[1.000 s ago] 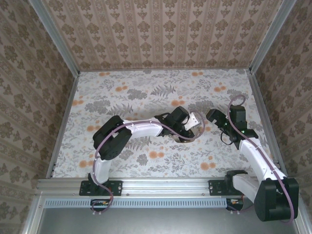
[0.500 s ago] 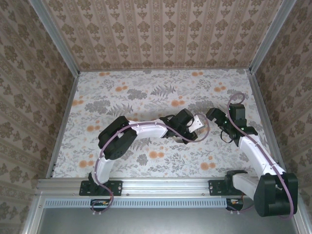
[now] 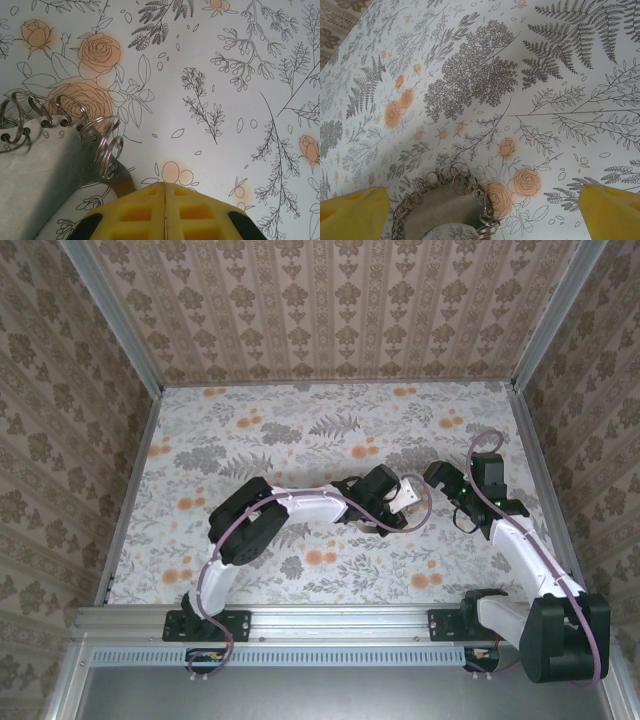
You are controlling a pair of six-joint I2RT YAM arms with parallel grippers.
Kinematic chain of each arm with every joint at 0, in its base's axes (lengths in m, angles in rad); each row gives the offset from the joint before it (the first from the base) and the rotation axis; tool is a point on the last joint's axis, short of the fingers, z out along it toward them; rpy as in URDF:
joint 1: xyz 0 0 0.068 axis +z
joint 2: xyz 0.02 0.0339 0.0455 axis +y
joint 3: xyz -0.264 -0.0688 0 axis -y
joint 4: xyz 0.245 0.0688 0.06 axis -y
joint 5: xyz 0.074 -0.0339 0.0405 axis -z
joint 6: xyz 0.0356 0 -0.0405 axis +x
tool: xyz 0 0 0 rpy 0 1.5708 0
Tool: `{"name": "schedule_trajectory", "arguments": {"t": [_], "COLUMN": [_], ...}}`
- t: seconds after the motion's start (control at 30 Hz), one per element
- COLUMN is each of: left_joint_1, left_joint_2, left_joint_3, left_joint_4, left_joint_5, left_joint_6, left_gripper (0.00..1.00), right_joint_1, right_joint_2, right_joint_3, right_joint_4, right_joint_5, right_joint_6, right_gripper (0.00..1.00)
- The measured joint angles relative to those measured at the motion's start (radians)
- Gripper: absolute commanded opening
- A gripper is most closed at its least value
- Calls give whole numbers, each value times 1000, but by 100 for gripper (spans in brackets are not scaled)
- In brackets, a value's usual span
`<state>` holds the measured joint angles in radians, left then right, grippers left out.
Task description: Put the keys on the keyring
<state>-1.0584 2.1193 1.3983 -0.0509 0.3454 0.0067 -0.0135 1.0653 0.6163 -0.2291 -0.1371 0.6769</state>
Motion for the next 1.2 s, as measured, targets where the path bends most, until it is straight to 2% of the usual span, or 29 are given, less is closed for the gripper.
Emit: {"name": "schedule_trajectory", "arguments": {"t": [0.7,1.0,1.2], "left_joint_1": [15,19,19], "left_joint_2": [44,58,59], "left_joint_3": [41,60,60], "left_joint_4": [15,16,18], "left_joint_5": [26,29,29], "left_joint_6": [2,2,2], "left_gripper": [6,0,0], "right_joint_1": [-10,-17,-22], "right_joint_2": [0,0,0], "right_joint_3": [-1,-3,-3], "right_joint_4": [0,0,1], "right_joint_5": [-8,-15,-26], "right_joint_6": [0,1,1], "right_gripper": [98,98,98]}}
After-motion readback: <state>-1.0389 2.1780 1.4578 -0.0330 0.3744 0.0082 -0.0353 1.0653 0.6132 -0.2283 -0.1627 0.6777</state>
